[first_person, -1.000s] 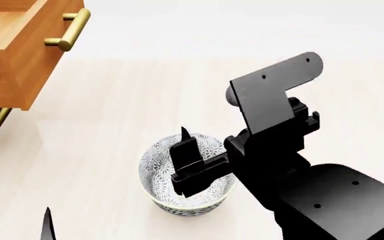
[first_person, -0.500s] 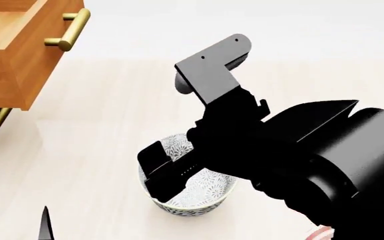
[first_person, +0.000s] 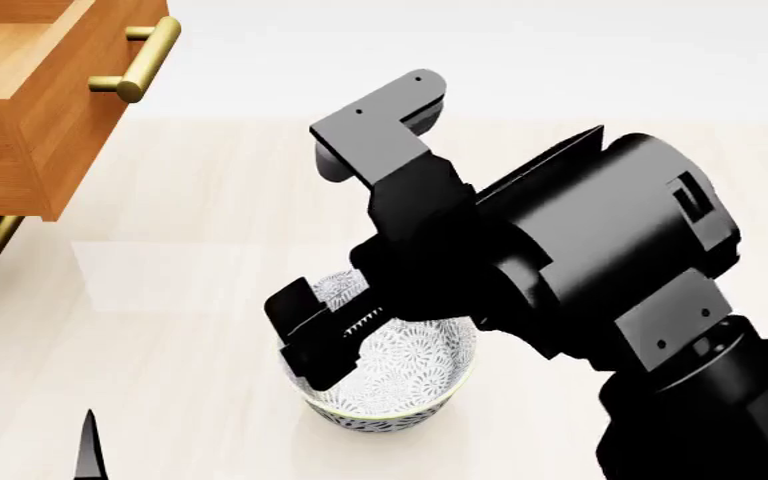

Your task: Put the bowl on the plate.

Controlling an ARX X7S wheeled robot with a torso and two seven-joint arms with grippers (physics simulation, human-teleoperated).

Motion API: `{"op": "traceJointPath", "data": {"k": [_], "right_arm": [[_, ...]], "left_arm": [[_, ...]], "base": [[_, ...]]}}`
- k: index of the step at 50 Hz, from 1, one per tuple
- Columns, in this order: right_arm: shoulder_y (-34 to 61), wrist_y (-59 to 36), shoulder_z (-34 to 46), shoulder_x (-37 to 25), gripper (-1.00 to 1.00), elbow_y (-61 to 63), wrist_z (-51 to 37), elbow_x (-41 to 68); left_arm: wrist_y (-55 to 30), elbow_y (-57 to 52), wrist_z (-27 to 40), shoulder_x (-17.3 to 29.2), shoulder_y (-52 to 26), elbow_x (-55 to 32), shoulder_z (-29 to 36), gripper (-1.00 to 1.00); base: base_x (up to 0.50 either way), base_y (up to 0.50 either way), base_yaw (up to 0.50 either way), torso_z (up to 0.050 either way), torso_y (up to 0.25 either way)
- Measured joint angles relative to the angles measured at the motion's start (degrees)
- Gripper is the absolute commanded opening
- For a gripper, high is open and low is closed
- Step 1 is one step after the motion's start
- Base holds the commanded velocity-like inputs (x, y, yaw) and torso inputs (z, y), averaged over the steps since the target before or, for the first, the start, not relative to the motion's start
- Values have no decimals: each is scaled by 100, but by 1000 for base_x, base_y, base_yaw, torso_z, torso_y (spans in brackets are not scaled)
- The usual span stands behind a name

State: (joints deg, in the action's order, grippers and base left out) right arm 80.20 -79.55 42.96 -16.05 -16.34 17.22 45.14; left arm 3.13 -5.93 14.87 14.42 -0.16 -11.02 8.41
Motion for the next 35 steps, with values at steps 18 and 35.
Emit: {"op": "traceJointPath", "data": {"k": [18,35], "right_arm": [[700,846,1337,640,100,-1617,1128,-683],[1050,1775,2273,1300,100,-3096,1970,-1183]], "left_arm": [[-7,-59,60,38,28,-6,48,100],[-46,-161,121,77,55,-3,100,100]], "base": [[0,0,0,0,0],[0,0,0,0,0]]}}
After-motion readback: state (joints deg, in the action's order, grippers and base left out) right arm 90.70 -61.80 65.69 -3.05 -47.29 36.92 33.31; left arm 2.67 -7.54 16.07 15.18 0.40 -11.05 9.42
